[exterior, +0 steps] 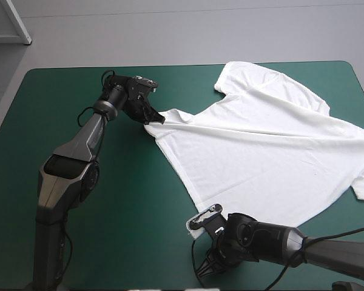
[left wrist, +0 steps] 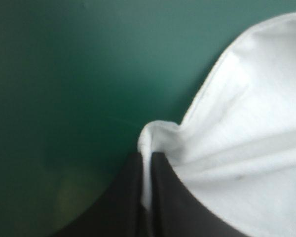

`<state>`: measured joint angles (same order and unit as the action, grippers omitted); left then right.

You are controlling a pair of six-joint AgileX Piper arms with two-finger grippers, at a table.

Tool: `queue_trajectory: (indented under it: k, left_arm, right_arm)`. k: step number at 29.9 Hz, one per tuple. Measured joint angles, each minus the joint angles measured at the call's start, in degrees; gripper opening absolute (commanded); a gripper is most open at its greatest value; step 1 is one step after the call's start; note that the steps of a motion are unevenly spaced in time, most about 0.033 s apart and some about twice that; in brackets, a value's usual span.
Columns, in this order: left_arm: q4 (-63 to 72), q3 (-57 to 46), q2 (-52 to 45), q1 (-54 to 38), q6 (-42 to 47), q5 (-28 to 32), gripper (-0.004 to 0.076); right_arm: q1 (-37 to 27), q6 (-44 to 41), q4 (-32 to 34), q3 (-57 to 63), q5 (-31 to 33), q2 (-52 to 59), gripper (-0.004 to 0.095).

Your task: Fold the cloth

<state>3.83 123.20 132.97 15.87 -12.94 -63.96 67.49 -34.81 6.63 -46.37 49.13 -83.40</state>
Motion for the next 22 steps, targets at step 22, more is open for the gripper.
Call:
queue_trajectory:
  k: [22]
  left_arm:
    - [-3.0, 14.9, -8.0, 0.1, 2.2, -7.8, -0.0008]
  right_arm:
    - [0.0, -9.3, 26.4, -9.0, 18.5, 15.1, -0.0019]
